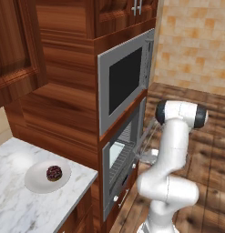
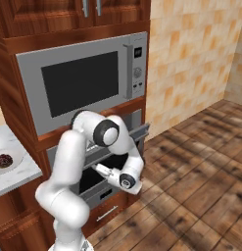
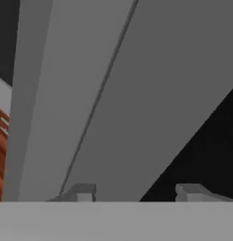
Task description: Take the baked cake out of the oven and place it on the plate for cooling. Then close the oven door.
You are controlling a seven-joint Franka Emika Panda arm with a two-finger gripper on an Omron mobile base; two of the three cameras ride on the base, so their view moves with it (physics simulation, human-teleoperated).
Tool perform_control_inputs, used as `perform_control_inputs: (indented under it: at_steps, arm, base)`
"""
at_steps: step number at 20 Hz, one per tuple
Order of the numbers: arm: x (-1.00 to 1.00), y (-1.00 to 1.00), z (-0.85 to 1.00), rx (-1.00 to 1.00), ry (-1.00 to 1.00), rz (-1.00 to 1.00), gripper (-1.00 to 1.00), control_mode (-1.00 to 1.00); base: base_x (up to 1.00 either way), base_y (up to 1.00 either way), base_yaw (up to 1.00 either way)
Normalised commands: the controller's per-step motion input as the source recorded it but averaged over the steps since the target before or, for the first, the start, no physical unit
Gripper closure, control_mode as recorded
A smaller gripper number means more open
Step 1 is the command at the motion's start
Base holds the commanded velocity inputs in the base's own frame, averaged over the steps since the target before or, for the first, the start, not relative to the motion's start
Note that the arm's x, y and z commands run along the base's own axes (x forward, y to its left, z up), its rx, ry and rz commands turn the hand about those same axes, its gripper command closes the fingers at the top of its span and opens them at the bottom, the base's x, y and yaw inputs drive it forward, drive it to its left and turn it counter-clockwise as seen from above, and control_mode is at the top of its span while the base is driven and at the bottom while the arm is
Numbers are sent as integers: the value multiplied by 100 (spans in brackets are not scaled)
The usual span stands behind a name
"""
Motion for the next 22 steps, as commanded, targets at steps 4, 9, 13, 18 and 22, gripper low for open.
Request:
perform_control_inputs:
  at_steps: [4, 9, 13, 18, 22]
  arm:
    - [1, 100, 100, -8, -3, -10, -100, -100]
    - [4, 100, 92, -7, -2, -12, -100, -100]
    - [1, 100, 33, -5, -3, -12, -100, -100]
    - [3, 100, 4, -1, -3, -7, -100, -100]
    - [27, 97, -4, 0, -7, 0, -100, -100]
  base:
    - [0, 0, 0]
    - [0, 0, 0]
    - [0, 0, 0]
    - [0, 0, 0]
    - [0, 0, 0]
